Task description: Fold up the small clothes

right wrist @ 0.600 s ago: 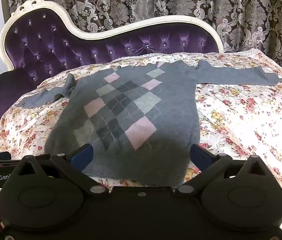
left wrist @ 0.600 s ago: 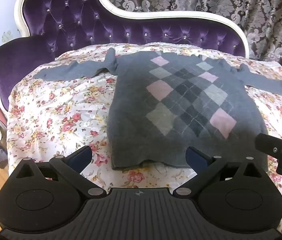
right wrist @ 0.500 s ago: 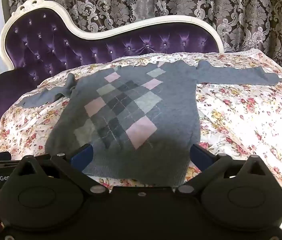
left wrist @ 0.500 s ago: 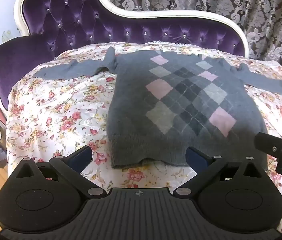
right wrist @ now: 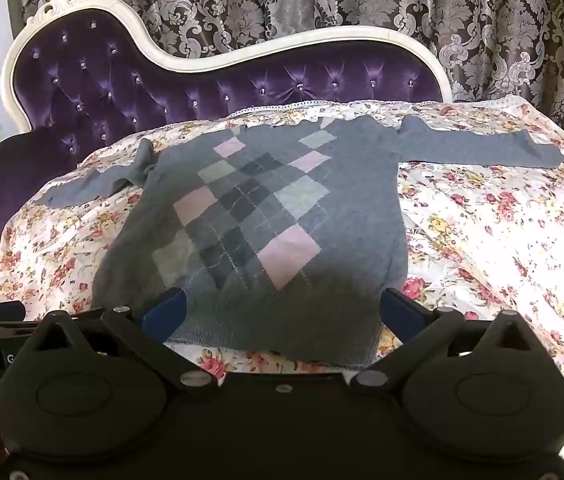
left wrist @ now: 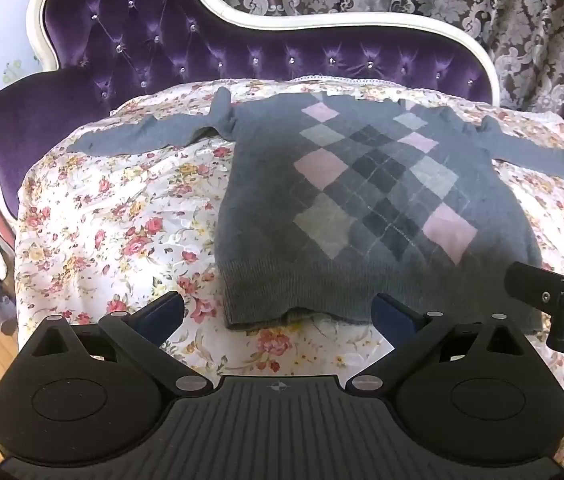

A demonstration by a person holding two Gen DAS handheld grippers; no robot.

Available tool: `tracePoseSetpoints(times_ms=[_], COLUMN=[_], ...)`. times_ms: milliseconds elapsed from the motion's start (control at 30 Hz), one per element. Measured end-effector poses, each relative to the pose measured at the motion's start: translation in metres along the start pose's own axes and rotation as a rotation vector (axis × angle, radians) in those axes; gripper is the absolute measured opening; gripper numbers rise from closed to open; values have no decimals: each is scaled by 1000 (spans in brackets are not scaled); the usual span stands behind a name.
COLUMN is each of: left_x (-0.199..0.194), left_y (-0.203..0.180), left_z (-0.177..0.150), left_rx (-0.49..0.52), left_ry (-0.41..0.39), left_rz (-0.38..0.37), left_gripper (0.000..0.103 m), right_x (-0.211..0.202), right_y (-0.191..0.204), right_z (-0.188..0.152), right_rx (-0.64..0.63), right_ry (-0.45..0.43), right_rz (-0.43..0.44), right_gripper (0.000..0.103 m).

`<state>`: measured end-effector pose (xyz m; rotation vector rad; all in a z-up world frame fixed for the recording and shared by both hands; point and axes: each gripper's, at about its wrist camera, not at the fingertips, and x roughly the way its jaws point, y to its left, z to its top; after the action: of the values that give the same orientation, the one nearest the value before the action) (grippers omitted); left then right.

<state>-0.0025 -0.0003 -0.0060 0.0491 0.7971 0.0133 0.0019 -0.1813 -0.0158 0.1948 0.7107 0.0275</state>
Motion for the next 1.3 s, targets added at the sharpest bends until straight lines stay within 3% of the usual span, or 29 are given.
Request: tracePoseSetpoints(times_ms=[1300], left_x=[12], left_y=[4], left_z=[1], left_rx=[6], left_ry=[29], left_rz=[21], left_gripper=[101], right_x=[12], right_y=[3], right_z=[1], right_rx=[-2], right_ry=[32], right_rz=[5], right_gripper=[102])
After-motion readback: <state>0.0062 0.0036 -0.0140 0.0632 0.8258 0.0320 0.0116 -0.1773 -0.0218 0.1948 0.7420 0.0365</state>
